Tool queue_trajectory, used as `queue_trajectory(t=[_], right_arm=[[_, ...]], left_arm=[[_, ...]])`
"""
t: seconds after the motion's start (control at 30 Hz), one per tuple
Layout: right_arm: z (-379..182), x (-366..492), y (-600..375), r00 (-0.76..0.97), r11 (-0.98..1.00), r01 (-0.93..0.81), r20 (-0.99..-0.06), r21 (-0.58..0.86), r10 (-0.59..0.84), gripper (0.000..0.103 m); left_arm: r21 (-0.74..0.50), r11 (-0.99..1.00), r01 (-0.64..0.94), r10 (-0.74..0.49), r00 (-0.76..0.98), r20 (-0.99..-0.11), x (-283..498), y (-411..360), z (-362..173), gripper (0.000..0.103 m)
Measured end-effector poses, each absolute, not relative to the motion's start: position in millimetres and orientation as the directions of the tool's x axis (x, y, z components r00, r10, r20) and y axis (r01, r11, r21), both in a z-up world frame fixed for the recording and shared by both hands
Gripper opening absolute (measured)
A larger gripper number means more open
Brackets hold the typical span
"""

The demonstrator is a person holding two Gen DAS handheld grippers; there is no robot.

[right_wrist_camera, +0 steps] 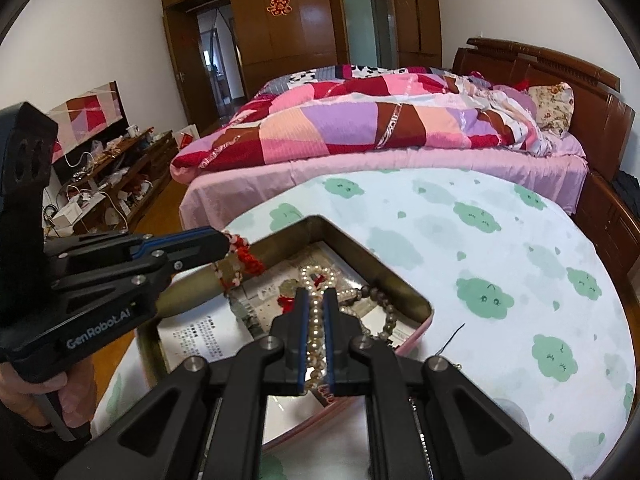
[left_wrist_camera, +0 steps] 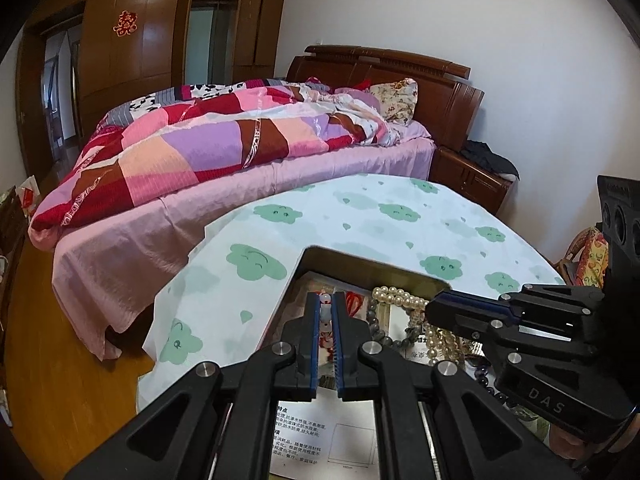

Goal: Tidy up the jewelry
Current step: 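Carry the pearl strands into the pink tin and open both tools to release them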

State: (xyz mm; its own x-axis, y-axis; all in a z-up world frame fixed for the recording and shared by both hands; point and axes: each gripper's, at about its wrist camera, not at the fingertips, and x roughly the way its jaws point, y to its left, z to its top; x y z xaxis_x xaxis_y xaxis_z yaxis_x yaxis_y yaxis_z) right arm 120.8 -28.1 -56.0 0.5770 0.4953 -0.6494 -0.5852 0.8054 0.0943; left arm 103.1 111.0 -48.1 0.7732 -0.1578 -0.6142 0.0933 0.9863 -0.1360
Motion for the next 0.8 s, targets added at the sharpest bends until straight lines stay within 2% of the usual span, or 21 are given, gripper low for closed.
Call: queue_trajectory(t=[0.8], right_arm=[[-84,130,-20,0.540,0.816,-0.568,-0.700,0.107,0.467,0.009]], left_arm=[[-0.121,0.988,0.098,-0.154,0.719,-0.677,117,105,-78,0.005]])
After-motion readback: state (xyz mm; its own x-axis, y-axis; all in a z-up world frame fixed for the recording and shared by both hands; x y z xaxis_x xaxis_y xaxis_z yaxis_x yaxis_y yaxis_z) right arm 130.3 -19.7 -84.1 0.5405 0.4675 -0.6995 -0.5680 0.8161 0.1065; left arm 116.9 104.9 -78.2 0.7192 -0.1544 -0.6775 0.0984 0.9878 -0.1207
